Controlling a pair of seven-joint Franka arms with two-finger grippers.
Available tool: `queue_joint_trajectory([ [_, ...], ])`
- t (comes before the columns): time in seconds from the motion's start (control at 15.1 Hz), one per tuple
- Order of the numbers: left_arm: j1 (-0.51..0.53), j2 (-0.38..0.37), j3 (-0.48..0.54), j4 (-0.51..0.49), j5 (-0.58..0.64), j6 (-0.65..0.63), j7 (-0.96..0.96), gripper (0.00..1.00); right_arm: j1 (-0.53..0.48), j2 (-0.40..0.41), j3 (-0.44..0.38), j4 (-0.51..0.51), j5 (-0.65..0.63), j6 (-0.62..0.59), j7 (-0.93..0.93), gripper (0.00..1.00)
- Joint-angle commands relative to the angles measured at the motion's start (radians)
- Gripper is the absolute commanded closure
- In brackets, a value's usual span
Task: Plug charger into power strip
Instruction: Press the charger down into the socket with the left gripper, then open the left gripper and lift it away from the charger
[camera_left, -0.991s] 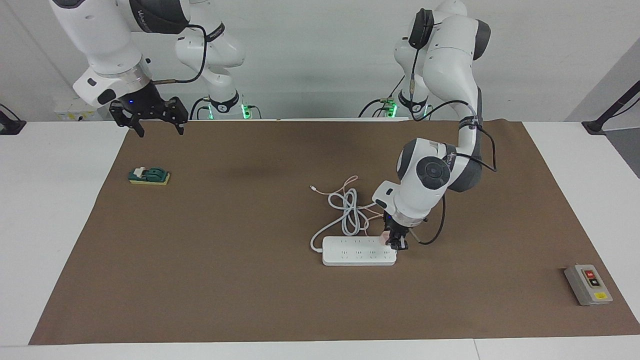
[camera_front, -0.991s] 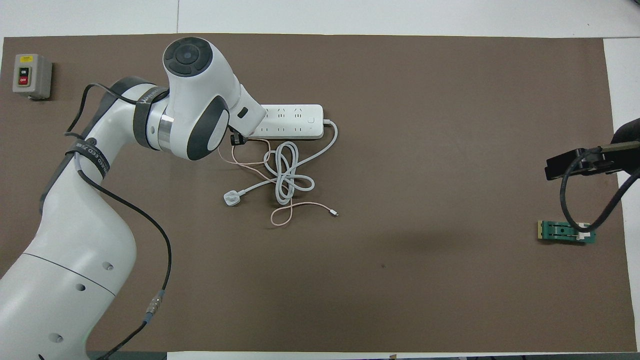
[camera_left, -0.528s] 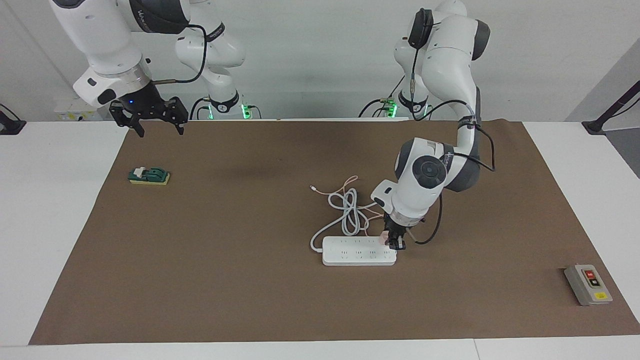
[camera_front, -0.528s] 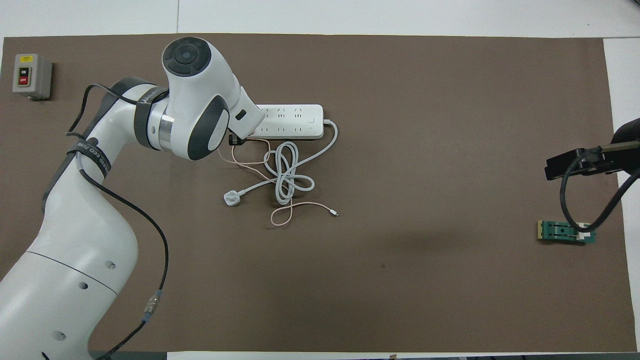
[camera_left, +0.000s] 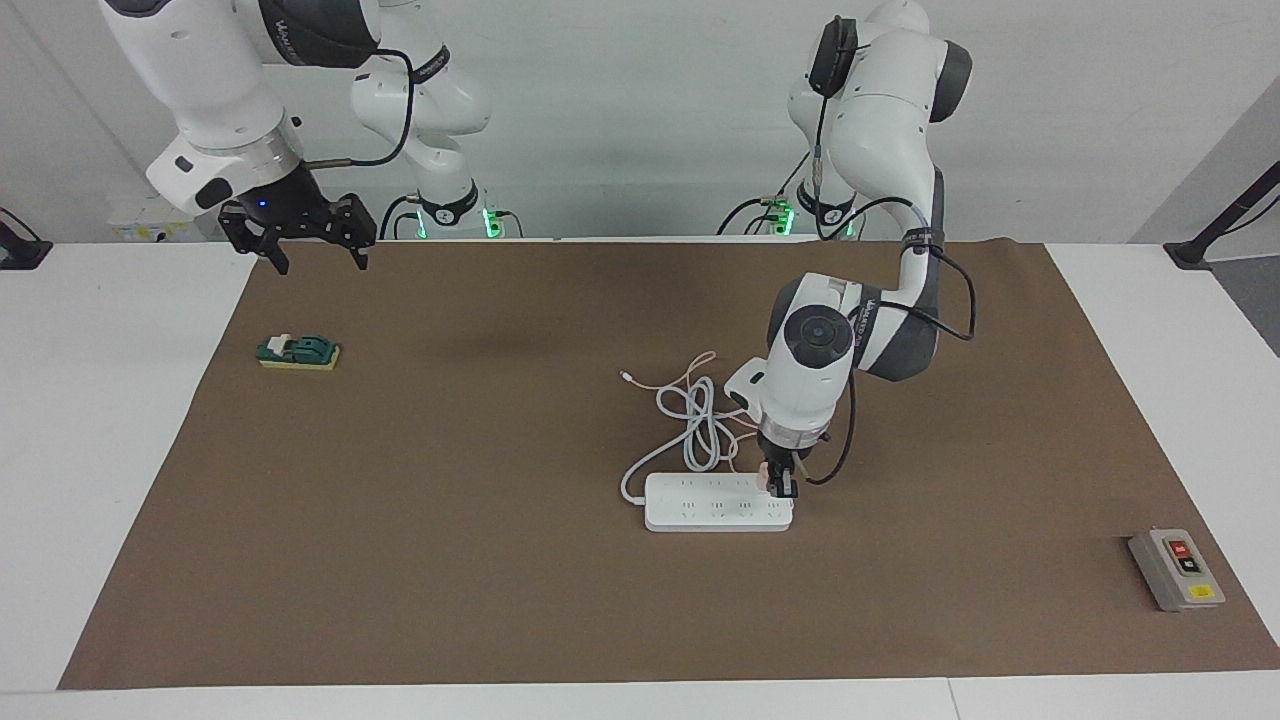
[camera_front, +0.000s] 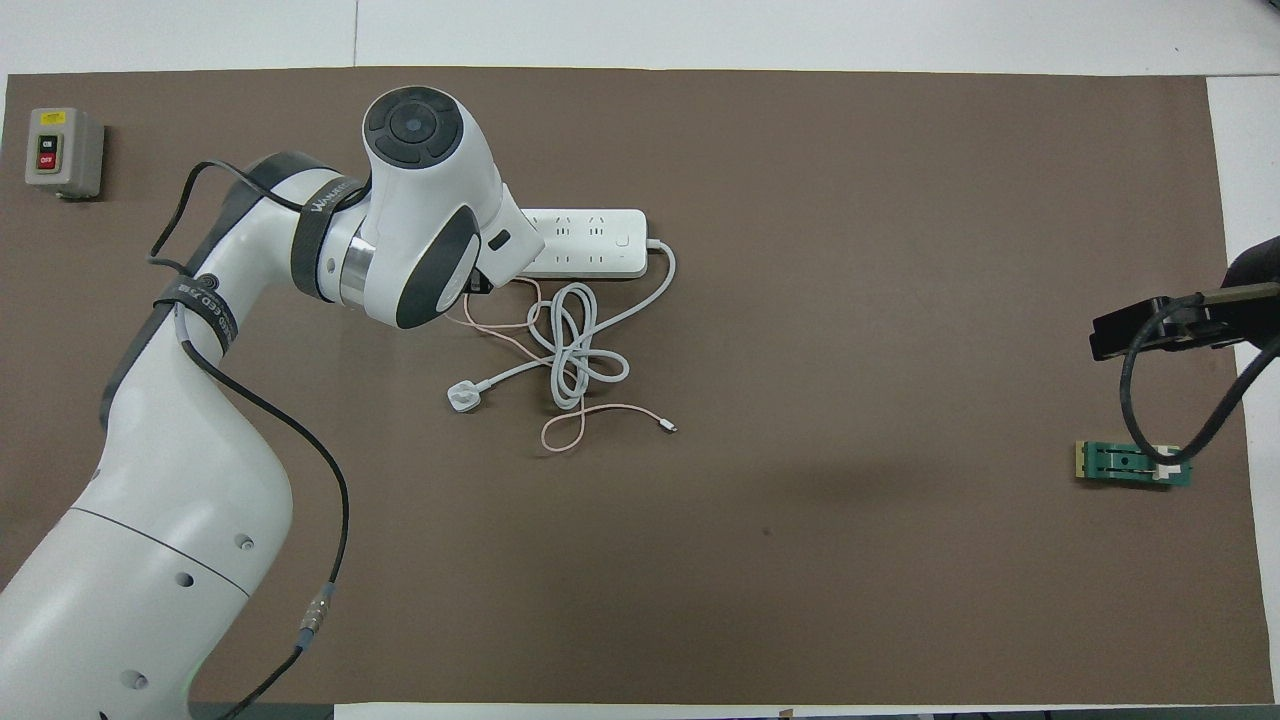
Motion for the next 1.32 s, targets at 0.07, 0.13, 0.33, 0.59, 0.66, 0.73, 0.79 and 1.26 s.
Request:
queue_joint_trajectory([
  [0.07,0.014,0.087,0.017,-0.028,0.01,0.105,-0.061,1.0,-0.008,-0.003,0.01,-0.003,-0.003,-0.001,0.018,0.0],
  [0.13,0.017,0.087,0.017,-0.03,0.008,0.107,-0.061,1.0,-0.008,-0.003,0.01,-0.003,-0.003,-0.001,0.018,0.0],
  [0.33,0.025,0.067,0.017,-0.024,-0.002,0.104,-0.048,0.01,-0.008,-0.002,0.01,-0.003,-0.003,-0.001,0.018,0.0],
  [0.59,0.059,-0.036,0.017,-0.025,-0.058,0.075,-0.06,0.0,-0.008,-0.003,0.01,-0.003,-0.003,-0.001,0.018,0.0],
  [0.66,0.071,-0.057,0.017,-0.028,-0.058,0.053,-0.06,0.0,-0.008,-0.003,0.01,-0.003,-0.003,-0.001,0.018,0.0],
  [0.73,0.074,-0.079,0.017,-0.028,-0.058,0.038,-0.06,0.0,-0.008,-0.003,0.01,-0.003,-0.003,-0.001,0.018,0.0],
  [0.79,0.076,-0.105,0.017,-0.031,-0.058,0.023,-0.061,0.0,-0.008,-0.003,0.01,-0.003,-0.003,-0.001,0.018,0.0],
  [1.26,0.167,-0.315,0.031,-0.024,-0.173,-0.233,-0.209,0.0,-0.008,-0.003,0.01,-0.003,-0.003,-0.001,0.018,0.0],
])
